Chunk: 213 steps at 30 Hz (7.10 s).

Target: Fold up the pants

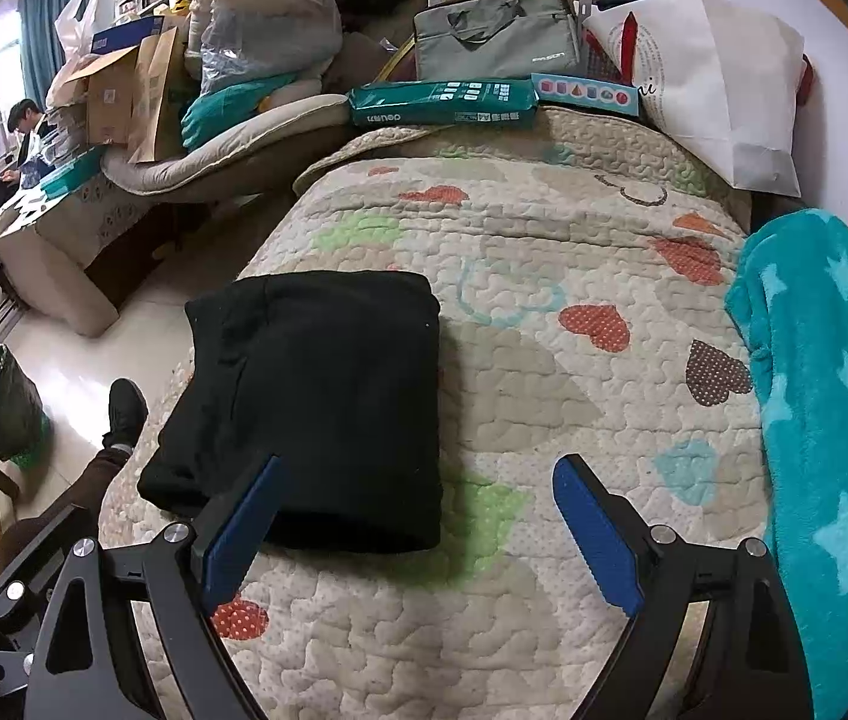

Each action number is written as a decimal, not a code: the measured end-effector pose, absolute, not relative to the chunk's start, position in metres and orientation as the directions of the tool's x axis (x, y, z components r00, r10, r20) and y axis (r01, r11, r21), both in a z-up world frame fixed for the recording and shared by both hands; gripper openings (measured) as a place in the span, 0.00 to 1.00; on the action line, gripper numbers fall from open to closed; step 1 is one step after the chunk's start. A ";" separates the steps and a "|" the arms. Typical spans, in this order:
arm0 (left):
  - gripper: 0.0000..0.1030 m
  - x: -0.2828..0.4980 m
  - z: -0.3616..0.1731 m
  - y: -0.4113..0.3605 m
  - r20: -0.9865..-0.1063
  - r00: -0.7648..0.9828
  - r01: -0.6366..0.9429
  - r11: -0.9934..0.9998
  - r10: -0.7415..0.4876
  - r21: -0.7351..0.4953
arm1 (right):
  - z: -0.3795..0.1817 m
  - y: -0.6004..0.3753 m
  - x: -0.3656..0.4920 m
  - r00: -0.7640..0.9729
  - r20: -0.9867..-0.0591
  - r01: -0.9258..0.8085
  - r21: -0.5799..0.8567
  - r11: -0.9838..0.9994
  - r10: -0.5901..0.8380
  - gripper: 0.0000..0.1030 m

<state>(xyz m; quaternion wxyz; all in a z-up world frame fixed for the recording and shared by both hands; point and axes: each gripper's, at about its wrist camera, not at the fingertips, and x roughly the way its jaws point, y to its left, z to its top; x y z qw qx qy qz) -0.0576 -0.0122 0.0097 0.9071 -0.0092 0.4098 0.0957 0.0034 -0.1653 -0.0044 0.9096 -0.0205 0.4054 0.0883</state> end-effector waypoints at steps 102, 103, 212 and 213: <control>1.00 0.023 -0.018 0.054 -0.825 0.565 -0.185 0.972 -0.015 -0.145 | 0.004 -0.195 0.070 0.545 -0.815 -0.119 0.158 0.980 0.198 0.95; 1.00 0.030 -0.018 0.055 -0.824 0.565 -0.178 0.970 -0.036 -0.164 | 0.006 -0.194 0.081 0.534 -0.819 -0.128 0.168 0.977 0.211 0.95; 0.71 -0.032 0.032 -0.032 -0.709 0.698 -0.136 0.991 0.100 0.005 | 0.008 -0.196 0.012 0.641 -0.749 -0.138 0.099 0.986 0.165 0.86; 0.71 -0.033 0.032 -0.033 -0.712 0.695 -0.134 0.991 0.097 0.003 | 0.007 -0.195 0.011 0.638 -0.752 -0.139 0.099 0.985 0.165 0.86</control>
